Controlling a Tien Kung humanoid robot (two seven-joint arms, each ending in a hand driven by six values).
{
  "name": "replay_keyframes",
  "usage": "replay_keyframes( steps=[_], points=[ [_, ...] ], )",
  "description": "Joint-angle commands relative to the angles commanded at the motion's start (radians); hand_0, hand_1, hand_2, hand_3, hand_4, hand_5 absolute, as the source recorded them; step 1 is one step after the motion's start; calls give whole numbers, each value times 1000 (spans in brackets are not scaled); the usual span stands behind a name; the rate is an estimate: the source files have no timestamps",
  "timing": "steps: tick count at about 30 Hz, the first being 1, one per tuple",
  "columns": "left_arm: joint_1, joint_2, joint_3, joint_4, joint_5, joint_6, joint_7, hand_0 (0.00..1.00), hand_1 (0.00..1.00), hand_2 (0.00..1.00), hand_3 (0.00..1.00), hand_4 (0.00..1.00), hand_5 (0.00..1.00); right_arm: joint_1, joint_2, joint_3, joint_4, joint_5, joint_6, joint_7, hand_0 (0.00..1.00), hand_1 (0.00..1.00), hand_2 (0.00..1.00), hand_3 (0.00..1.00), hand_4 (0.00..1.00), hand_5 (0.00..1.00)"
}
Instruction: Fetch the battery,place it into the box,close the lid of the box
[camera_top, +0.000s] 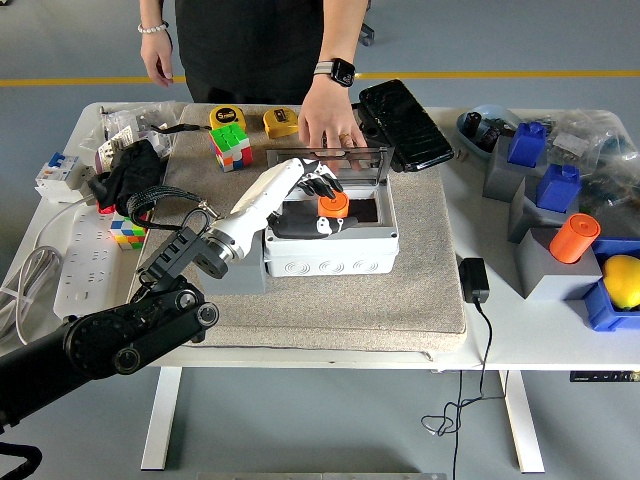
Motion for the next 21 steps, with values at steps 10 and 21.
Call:
replay_keyframes(
  steps=[10, 21],
  points=[
    [-45, -71, 60, 64, -25, 1, 1, 508, 568, 517, 522, 951, 399, 2, 0, -4, 1, 3, -1, 1, 590, 601, 588, 543, 977, 563],
    [-63, -92, 78, 135, -35, 5, -2, 514, 580, 517, 521, 952, 403, 3, 0, -6, 1, 4, -1, 1, 590, 600, 588, 543, 977, 564]
  ],
)
